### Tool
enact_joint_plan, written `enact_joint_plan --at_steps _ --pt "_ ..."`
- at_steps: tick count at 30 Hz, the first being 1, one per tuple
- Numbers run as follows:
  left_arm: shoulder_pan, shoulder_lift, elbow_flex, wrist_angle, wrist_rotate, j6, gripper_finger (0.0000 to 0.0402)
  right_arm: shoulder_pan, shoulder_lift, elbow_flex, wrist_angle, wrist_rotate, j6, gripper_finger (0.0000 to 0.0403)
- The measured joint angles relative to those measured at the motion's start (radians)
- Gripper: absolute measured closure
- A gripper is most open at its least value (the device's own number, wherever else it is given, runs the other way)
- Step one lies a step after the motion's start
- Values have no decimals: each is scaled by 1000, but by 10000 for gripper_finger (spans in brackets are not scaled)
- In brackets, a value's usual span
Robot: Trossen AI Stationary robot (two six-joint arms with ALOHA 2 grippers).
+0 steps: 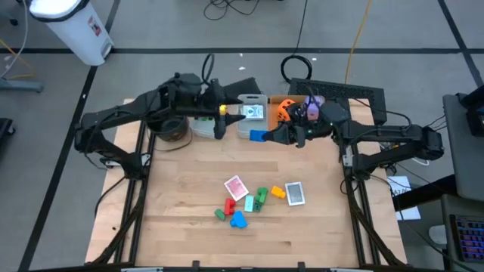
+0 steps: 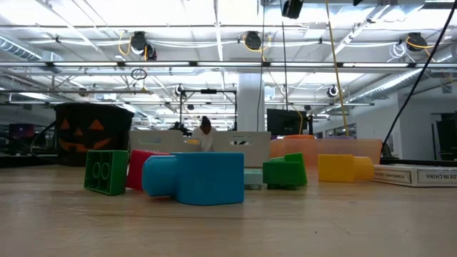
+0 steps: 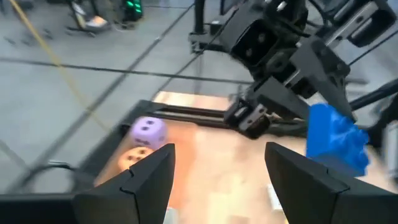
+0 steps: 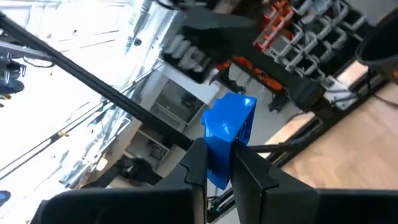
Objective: Pick & Place Toys
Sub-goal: Put the blue game piece into the left gray bin
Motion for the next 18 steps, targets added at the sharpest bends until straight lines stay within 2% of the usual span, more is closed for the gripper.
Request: enact_joint_plan --at_steps 4,10,18 --pt "-37 8 82 -87 -99 64 144 -29 34 0 6 -48 24 377" --pt "-55 12 193 -215 -103 72 144 -71 85 0 88 -109 85 377" --pt "-112 134 285 -395 -103 72 144 -112 188 0 225 -159 156 377"
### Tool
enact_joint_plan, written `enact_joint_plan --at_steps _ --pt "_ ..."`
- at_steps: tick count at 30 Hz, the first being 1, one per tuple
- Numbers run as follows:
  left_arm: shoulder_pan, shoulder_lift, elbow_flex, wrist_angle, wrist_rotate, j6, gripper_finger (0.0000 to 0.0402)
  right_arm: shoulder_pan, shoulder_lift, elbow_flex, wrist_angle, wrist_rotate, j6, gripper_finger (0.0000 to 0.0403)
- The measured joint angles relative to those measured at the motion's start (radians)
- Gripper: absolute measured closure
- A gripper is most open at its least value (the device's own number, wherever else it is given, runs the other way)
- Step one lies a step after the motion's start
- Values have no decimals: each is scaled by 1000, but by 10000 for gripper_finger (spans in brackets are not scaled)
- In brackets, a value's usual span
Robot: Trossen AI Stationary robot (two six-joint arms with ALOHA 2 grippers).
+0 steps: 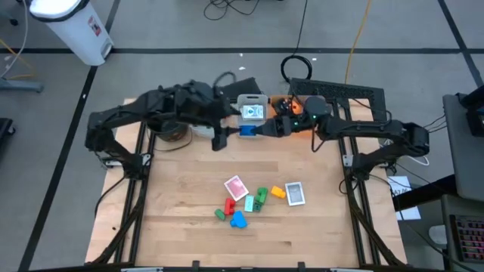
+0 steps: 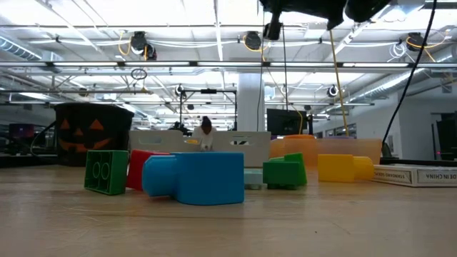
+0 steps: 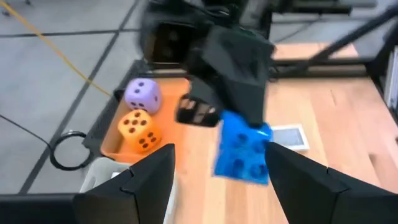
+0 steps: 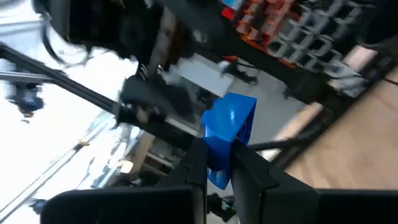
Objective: Pick & Place Toys
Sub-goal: Put the blue game piece into the left gray bin
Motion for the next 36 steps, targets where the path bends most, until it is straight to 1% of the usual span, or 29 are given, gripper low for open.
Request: enact_joint_plan --at_steps 4,7,11,15,19,23,26,29,36 --pt "-21 61 56 -67 -22 28 144 -6 44 0 78 -30 44 377" --pt "-28 92 95 -100 -46 54 144 -6 61 0 88 -32 48 378" --pt "-24 108 127 -128 -49 55 144 -6 65 0 88 -31 45 377" --pt "-24 110 130 -139 -26 55 144 -6 65 0 92 -31 43 377" --pt "-24 110 130 -157 -25 60 144 -13 65 0 105 -30 48 377" --pt "-23 110 130 -184 -26 60 144 -14 64 0 132 -27 72 377" --pt "-23 110 130 -184 -27 59 144 -13 65 0 142 -27 82 377" --pt "-23 110 130 -183 -51 60 144 -13 64 0 153 -26 82 377" --pt "-23 125 130 -178 -53 64 145 -13 65 0 163 -24 83 377"
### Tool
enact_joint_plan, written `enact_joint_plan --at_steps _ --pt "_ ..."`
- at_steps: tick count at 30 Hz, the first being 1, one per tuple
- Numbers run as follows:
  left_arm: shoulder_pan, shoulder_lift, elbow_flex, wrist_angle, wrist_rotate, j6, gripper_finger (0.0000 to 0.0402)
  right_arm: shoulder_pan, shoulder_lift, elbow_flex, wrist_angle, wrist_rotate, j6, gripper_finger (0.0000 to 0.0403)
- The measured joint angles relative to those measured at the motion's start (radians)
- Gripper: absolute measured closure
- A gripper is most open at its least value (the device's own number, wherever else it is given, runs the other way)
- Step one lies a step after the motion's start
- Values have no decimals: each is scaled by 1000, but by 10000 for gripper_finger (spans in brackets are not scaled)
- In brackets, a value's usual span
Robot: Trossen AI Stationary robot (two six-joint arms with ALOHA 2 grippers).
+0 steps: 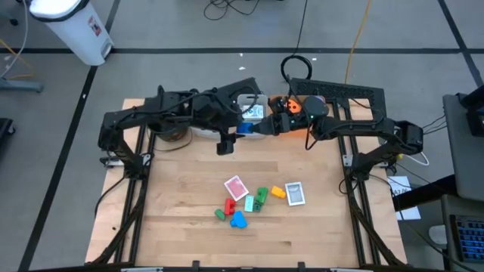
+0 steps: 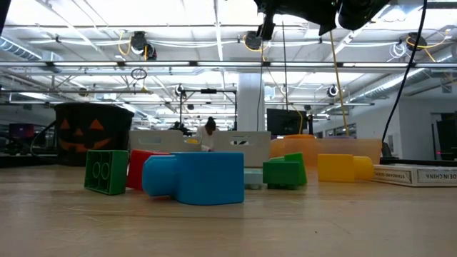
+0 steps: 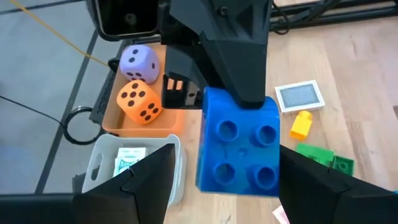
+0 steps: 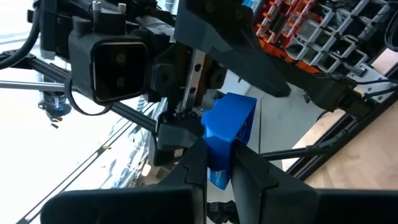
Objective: Pick & Place Toys
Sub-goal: Put the blue game piece into the left gray bin
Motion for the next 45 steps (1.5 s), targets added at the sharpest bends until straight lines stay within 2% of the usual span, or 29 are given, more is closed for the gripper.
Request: enact_joint_plan --at_steps 4,14,24,32,39,45 --pt "0 14 1 13 1 -8 166 0 0 0 1 0 0 377" --pt "-1 23 0 45 5 0 262 0 -2 0 1 -1 3 377" --pt "0 23 0 48 4 -4 258 0 -2 0 2 -2 -18 360" --pt "0 23 0 60 2 -16 260 -10 1 0 39 -5 -58 290" --pt "4 17 0 58 3 -15 261 -69 1 0 76 -12 -14 219" --pt "44 -23 0 34 4 -65 253 -139 0 0 87 -96 8 191"
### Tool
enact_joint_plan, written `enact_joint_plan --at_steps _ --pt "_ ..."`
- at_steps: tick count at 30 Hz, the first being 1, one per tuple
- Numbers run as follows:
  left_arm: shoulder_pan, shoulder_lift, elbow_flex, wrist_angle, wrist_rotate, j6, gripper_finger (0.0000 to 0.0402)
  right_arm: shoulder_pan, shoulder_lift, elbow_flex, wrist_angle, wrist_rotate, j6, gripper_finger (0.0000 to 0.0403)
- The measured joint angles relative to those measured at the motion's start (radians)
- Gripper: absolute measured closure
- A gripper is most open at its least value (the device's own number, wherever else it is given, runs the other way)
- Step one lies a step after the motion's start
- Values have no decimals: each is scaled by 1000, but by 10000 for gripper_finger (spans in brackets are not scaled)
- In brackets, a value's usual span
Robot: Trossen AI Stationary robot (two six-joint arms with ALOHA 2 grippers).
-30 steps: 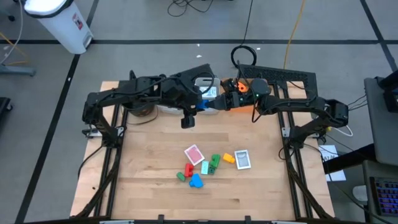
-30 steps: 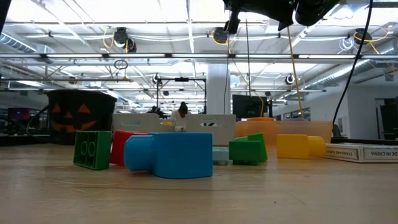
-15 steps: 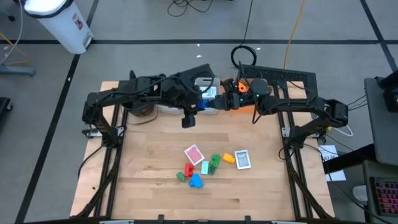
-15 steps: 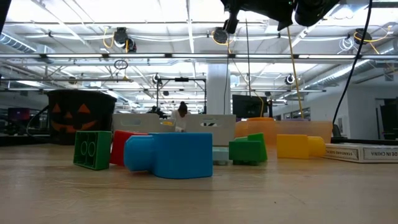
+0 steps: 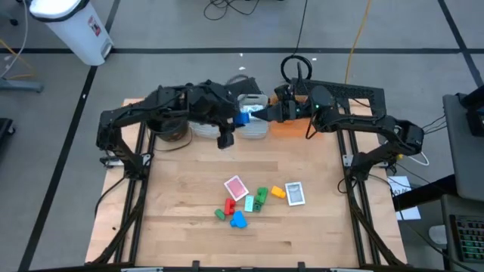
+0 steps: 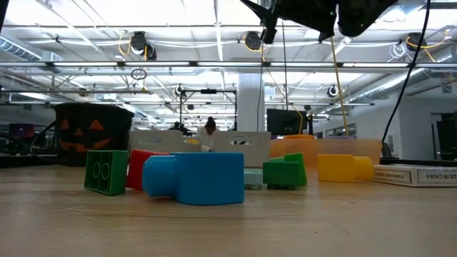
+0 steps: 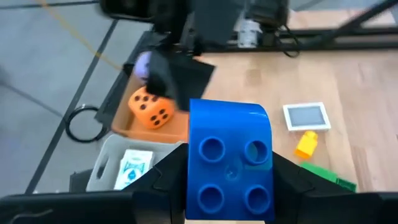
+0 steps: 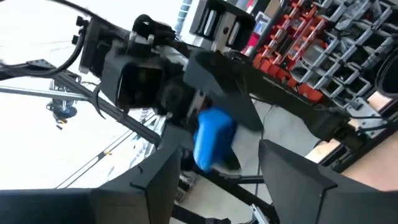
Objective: Pick & Place Toys
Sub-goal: Put the blue game piece into the left gray bin
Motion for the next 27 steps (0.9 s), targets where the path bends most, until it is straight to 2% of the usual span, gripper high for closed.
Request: enact_joint_plan --at_steps 8,17,21,27 --pt "141 -84 0 -91 1 -81 262 -56 0 0 3 -12 17 192" --pt "390 -100 -13 -205 49 -110 259 -59 0 0 3 -9 11 195" --pt "493 -101 -118 -150 125 -169 262 -47 0 0 3 23 -7 197" --pt "550 -100 -338 -42 128 -260 259 -19 -1 0 -4 44 -13 198"
